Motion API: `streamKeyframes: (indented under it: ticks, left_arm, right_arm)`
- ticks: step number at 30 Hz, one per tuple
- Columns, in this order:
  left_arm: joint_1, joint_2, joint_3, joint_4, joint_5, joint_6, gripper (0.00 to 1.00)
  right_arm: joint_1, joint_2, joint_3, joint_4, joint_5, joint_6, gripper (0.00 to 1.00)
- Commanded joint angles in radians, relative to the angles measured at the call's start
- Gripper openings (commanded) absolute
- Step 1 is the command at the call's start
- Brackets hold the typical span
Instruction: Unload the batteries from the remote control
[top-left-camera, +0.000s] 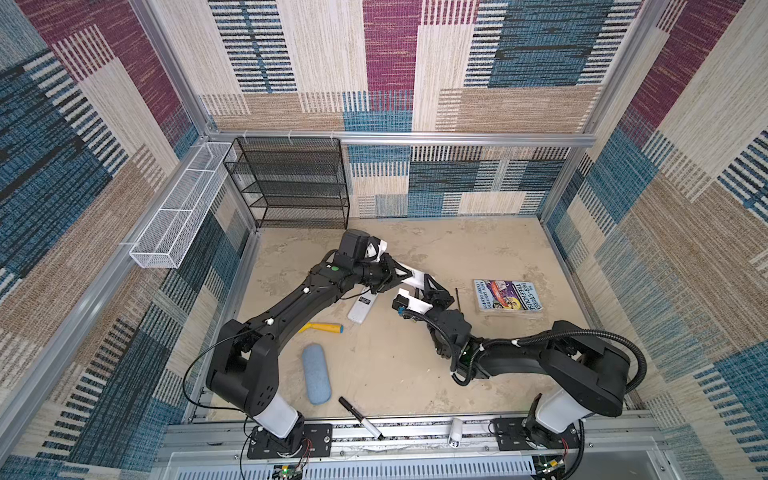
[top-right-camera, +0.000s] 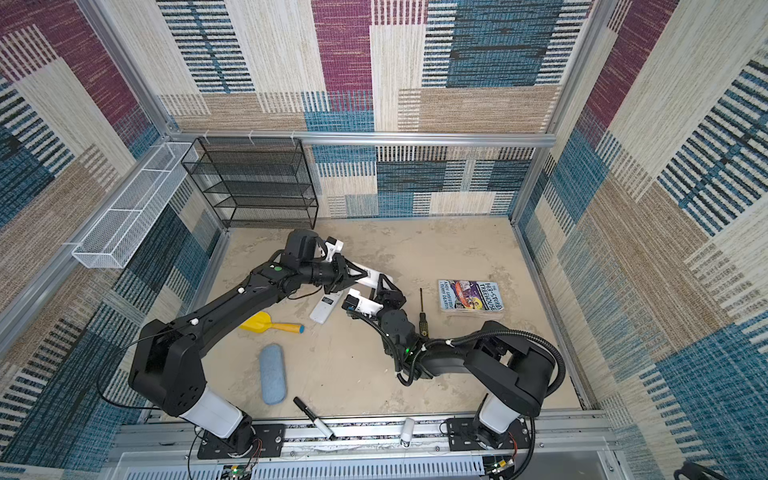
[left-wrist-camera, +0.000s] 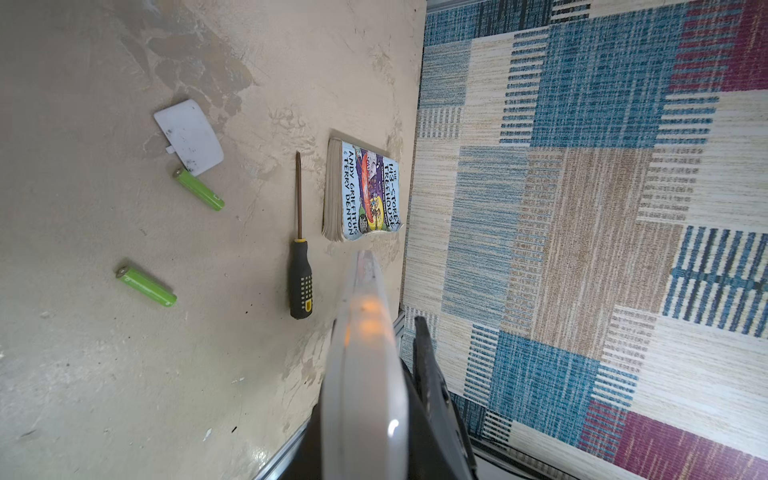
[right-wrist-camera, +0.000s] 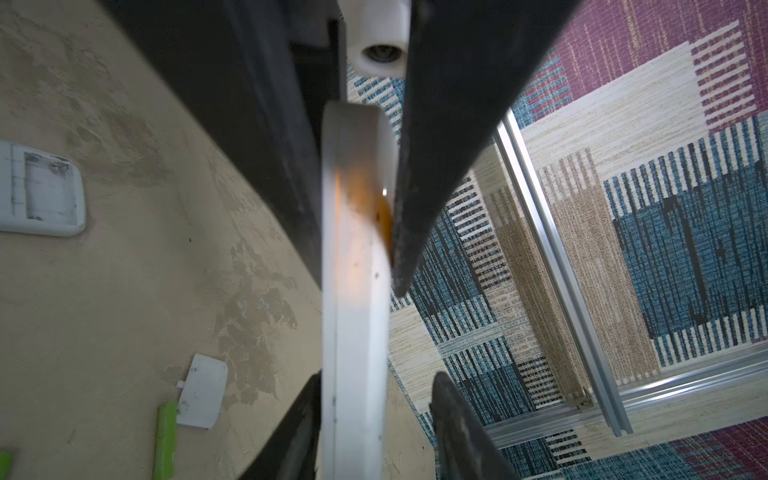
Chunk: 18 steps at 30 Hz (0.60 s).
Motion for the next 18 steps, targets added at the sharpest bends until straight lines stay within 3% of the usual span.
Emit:
streamKeyframes:
  ticks: [1,4,7,13,18]
  left_arm:
    - [0.006,-0.017,0.002,0.031,-0.013,0.021,0.10]
    - [0.020,-0.019,0.000,0.029,-0.027,0.032,0.10]
    - [0.039,-0.014,0.004,0.025,-0.032,0.052,0.08]
    - [0.069,-0.047,-0.035,0.009,-0.061,0.112,0.07]
    - [0.085,-0.101,-0.105,0.020,-0.075,0.155,0.06]
  right_arm:
    - [0.001,-0.030,-0.008,0.000,-0.006,0.048,0.56]
    - [0.003,-0.103,-0.018,-0.141,-0.033,0.152,0.71]
    - [0.001,-0.230,-0.011,-0.407,-0.135,0.371,0.81]
    - [-0.025,-0.430,0.029,-0.794,-0.388,0.826,0.83]
    - [-0.203,-0.487,0.095,-1.029,-0.649,1.203,0.86]
